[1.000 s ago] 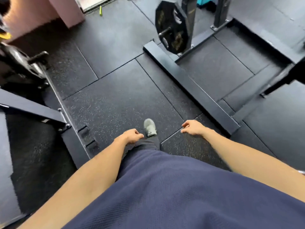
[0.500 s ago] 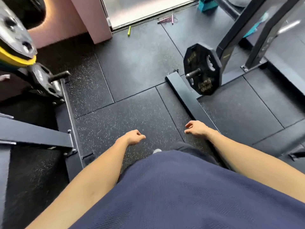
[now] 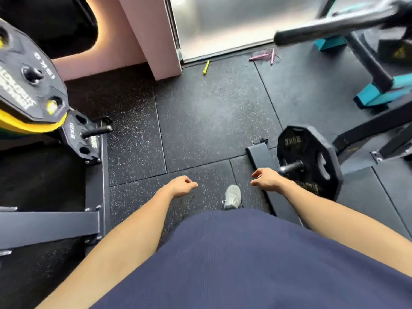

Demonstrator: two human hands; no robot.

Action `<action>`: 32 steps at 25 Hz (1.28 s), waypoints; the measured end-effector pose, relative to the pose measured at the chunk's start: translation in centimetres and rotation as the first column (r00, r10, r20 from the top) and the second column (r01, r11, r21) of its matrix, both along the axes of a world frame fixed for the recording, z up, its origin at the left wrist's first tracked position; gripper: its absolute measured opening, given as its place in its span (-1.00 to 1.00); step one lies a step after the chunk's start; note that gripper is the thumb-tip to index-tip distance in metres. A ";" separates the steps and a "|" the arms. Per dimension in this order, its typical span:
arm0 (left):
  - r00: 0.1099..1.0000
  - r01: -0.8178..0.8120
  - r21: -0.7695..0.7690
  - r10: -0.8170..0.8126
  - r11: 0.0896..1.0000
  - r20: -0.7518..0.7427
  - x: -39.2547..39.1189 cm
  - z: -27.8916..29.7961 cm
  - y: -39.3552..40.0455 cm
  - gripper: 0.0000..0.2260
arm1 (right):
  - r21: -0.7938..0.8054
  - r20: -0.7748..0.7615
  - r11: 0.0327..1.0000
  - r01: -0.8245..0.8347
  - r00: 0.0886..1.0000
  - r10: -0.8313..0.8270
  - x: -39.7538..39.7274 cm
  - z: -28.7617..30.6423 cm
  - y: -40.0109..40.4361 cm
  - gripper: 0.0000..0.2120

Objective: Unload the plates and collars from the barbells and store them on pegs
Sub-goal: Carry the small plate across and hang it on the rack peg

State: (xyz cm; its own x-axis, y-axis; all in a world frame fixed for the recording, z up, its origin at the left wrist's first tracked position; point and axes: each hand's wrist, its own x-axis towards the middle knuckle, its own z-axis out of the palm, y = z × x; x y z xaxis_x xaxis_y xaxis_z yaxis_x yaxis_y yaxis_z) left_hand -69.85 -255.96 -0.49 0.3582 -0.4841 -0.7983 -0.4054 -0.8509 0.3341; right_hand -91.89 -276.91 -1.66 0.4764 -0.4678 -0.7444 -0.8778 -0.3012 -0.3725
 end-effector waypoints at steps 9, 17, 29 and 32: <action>0.986 -0.169 0.039 0.169 0.985 0.011 12.7 -0.8 -11.1 -0.68 | -0.045 -0.062 0.979 -0.197 0.979 0.194 15.5 0.7 -13.6 -0.60; 0.966 -0.244 0.002 0.243 0.970 0.089 31.6 -1.8 -20.5 -0.65 | -0.088 -0.113 0.909 -0.408 0.910 0.398 35.7 2.5 -22.3 -0.56; 0.668 -0.739 0.062 0.741 0.671 -0.066 40.4 -2.2 -18.4 -0.59 | -0.081 -0.192 0.612 -0.786 0.615 0.765 59.9 4.3 -27.1 -0.51; 0.519 -0.848 0.100 0.853 0.521 -0.051 39.5 -2.3 -17.9 -0.61 | -0.066 -0.182 0.466 -0.882 0.470 0.864 64.7 3.6 -26.4 -0.52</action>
State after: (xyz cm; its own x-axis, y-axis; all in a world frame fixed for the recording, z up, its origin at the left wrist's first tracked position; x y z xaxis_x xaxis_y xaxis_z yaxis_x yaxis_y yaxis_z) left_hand -30.36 -273.84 -2.76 0.5070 0.0601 -0.8599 0.5483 -0.7922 0.2680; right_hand -27.21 -303.28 1.91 0.6160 0.0512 -0.7861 -0.1567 -0.9700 -0.1860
